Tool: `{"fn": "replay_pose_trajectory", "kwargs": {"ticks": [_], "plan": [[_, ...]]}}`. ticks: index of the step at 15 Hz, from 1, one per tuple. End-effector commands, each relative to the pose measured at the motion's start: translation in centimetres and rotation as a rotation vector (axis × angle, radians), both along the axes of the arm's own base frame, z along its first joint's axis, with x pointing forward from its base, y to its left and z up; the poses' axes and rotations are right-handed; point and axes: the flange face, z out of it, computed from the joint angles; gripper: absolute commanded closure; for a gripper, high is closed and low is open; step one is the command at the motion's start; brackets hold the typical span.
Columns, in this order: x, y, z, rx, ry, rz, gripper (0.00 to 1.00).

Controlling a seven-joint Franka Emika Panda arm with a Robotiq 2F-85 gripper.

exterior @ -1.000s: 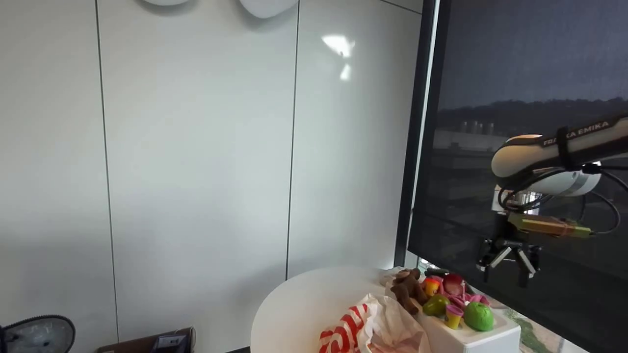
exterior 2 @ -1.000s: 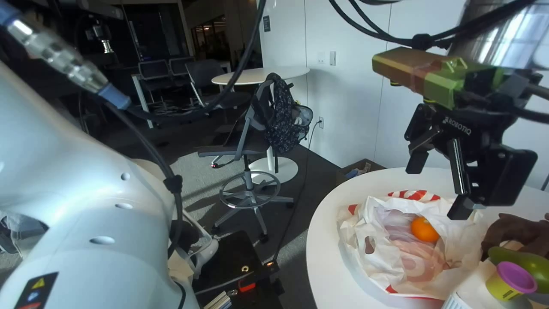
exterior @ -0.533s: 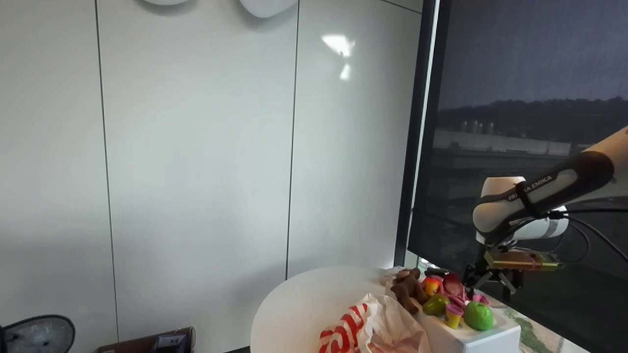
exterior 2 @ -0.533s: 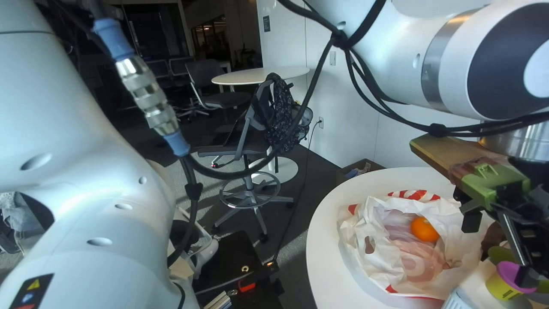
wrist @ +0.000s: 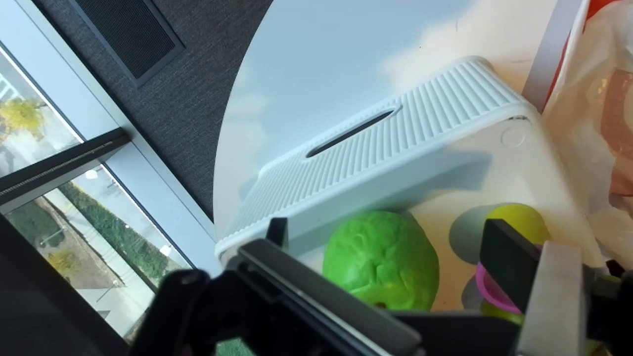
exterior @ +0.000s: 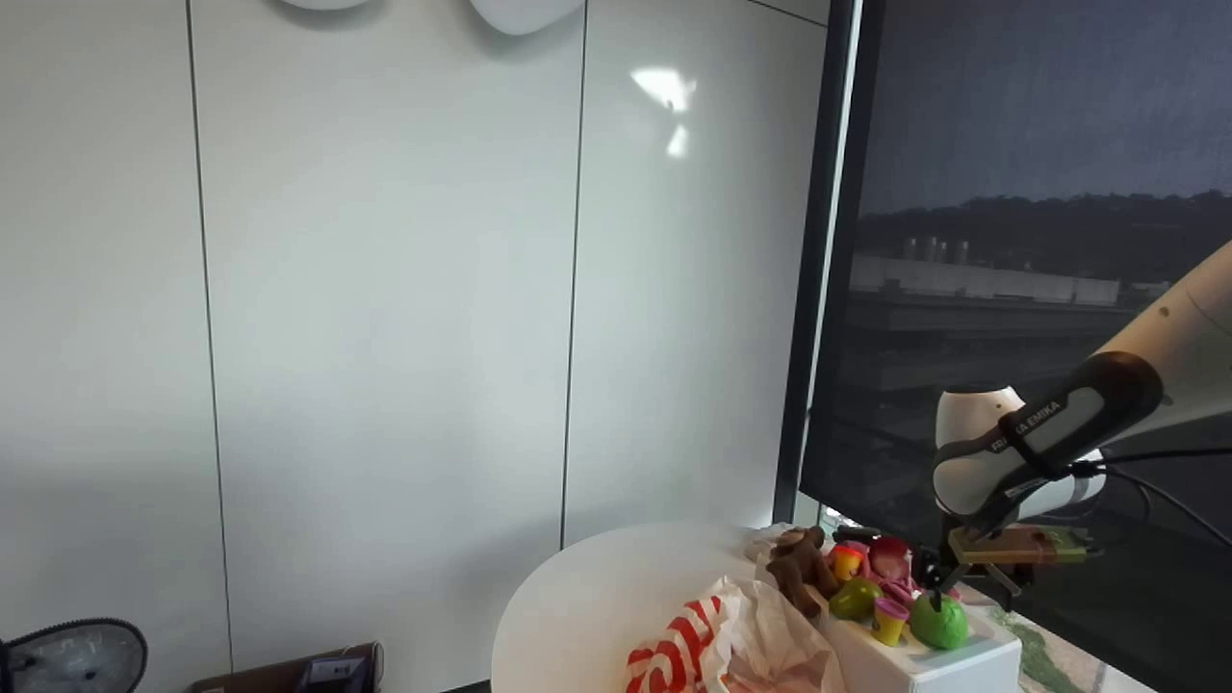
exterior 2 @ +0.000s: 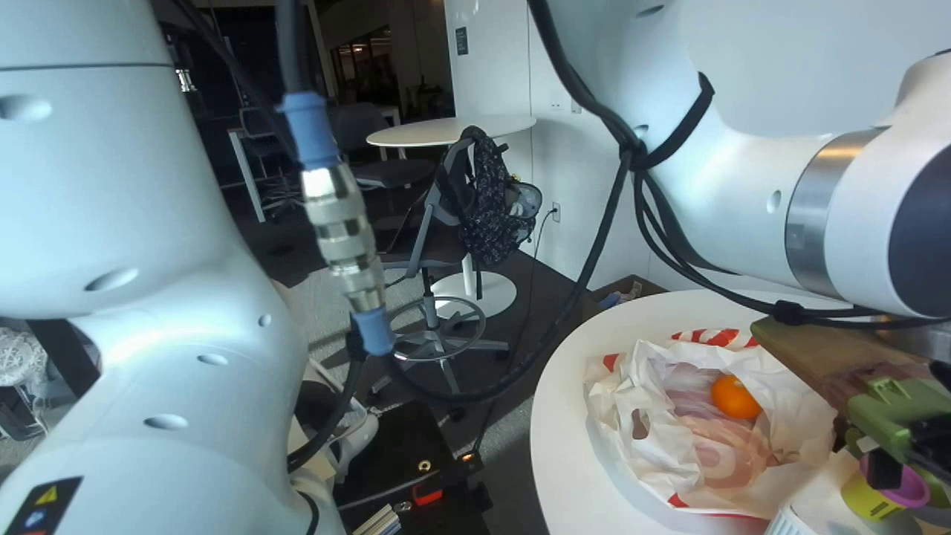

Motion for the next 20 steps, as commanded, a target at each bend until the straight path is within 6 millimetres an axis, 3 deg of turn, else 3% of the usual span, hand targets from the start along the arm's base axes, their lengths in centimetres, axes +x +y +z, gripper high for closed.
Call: {"fn": "replay_pose_trajectory", "kwargs": {"ticks": [1,12,13,14,18,20], "plan": [[1.8,-0.8,-1.1,0.01,-0.007,-0.032,0.0],[6.2,-1.7,-5.6,0.023,0.008,-0.021,0.0],[6.5,-1.7,-5.7,0.021,0.007,-0.015,0.25],[6.7,-1.6,-5.6,0.025,0.012,-0.006,0.26],[6.0,-1.5,-4.1,0.015,0.013,-0.005,0.54],[5.3,-1.7,-2.8,-0.008,0.028,-0.021,0.55]]}}
